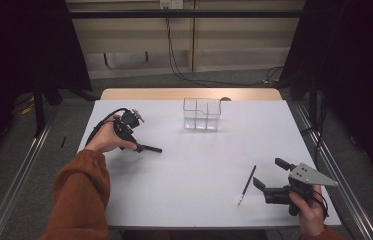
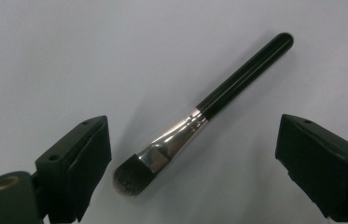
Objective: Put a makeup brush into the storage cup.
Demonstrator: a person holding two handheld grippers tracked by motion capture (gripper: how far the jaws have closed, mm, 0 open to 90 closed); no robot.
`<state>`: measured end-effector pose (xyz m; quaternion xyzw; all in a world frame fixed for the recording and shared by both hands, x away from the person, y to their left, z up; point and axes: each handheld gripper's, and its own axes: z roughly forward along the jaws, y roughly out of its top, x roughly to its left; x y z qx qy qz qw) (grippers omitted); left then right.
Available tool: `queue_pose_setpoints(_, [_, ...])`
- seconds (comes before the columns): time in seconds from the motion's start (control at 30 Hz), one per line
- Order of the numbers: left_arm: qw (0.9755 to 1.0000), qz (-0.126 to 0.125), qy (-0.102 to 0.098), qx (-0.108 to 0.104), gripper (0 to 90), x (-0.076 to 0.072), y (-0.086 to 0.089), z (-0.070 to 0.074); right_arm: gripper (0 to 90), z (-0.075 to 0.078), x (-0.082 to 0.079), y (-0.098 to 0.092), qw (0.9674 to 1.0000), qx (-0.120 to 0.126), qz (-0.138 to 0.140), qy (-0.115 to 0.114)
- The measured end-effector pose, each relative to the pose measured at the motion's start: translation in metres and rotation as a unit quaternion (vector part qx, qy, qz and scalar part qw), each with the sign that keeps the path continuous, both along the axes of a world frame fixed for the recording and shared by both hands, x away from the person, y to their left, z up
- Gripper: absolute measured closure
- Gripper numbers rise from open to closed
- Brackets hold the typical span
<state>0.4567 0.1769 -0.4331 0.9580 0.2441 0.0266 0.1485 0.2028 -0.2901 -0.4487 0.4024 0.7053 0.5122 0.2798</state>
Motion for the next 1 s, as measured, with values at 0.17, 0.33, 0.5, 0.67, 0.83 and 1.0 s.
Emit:
queue_pose_setpoints(0.17, [0.9998,-0.016,0.014,0.005,17.2,0.001,-0.004,-0.003,0.0,0.000,0.000,0.000,1.0000,0.000,0.000,0.001])
queue_pose_setpoints(0.33, [0.9992,-0.027,0.014,0.024,21.2,0.003,-0.009,-0.007,0.0,0.000,0.000,0.001,1.0000,-0.001,0.004,0.001])
queue_pose_setpoints(0.5, [0.9982,-0.031,0.021,0.046,24.0,0.006,-0.009,-0.016,0.0,0.000,0.000,0.000,1.0000,0.000,0.005,0.000])
queue_pose_setpoints(0.67, [0.9968,-0.050,0.030,0.055,29.2,0.008,-0.013,-0.016,0.0,0.000,0.000,0.001,1.0000,-0.001,0.008,0.003])
queue_pose_setpoints(0.83, [0.9961,-0.046,0.044,0.061,31.9,0.011,-0.016,-0.018,0.0,0.000,0.000,0.001,1.0000,-0.001,0.008,0.003])
queue_pose_setpoints(1.0, [0.9947,-0.046,0.051,0.076,33.7,0.013,-0.020,-0.018,0.0,0.000,-0.001,0.001,0.9999,-0.004,0.010,0.001])
